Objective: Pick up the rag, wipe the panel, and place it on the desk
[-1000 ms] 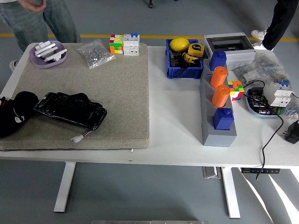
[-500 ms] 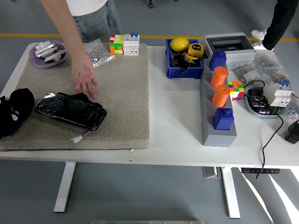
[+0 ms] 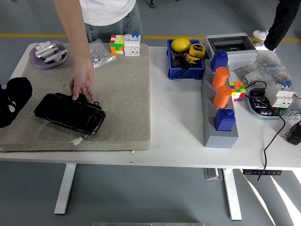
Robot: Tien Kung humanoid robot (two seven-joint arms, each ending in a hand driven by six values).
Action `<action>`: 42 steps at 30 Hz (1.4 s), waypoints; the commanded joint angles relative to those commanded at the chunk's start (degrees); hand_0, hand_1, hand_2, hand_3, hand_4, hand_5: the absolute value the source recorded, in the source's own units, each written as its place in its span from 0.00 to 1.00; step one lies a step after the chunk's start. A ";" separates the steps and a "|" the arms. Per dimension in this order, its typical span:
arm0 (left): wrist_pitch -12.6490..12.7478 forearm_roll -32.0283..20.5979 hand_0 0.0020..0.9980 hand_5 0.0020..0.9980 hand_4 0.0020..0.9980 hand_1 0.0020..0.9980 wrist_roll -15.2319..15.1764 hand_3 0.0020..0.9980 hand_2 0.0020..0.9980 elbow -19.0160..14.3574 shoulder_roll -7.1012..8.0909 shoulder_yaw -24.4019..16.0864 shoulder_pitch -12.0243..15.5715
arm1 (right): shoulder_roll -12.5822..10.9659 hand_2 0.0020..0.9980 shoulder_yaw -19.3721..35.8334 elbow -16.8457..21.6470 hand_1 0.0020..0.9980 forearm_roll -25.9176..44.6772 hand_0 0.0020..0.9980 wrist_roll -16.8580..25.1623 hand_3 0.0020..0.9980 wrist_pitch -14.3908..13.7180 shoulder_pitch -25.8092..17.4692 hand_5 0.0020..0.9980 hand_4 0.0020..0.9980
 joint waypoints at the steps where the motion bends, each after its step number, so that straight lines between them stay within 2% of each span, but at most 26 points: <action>1: -0.02 0.10 0.30 0.00 0.00 0.19 0.09 0.36 0.59 -0.69 0.08 0.34 0.03 | 0.01 0.67 0.08 0.01 0.62 -0.06 0.77 0.01 0.57 -0.01 0.01 0.47 0.98; 7: -0.15 0.68 0.30 0.00 0.00 0.18 0.39 0.36 0.59 -1.44 -0.01 2.69 -0.70 | 0.13 0.67 0.43 0.11 0.62 -0.36 0.77 0.09 0.57 -0.02 0.33 0.47 0.98; 16: 0.08 1.46 0.30 0.00 0.00 0.18 1.09 0.36 0.58 -4.20 -1.37 2.34 1.78 | 0.38 0.67 0.58 0.21 0.62 -0.29 0.78 0.10 0.57 0.14 0.00 0.48 0.98; 24: 0.31 0.59 0.29 0.00 0.00 0.17 0.99 0.36 0.58 -4.20 -2.74 2.87 2.88 | 0.30 0.67 0.91 0.59 0.61 -0.57 0.78 0.18 0.57 0.10 0.19 0.48 0.99; 31: 0.85 -0.53 0.29 0.00 0.00 0.17 0.25 0.36 0.58 -2.87 -3.86 2.86 3.04 | 0.37 0.67 1.06 0.69 0.62 -0.61 0.78 0.20 0.57 0.10 0.12 0.48 0.99; 42: 1.14 -1.77 0.27 0.00 0.00 0.17 0.30 0.37 0.57 -6.05 -5.30 5.84 3.59 | 0.35 0.67 1.13 0.67 0.62 -0.72 0.78 0.16 0.57 0.14 0.11 0.48 0.99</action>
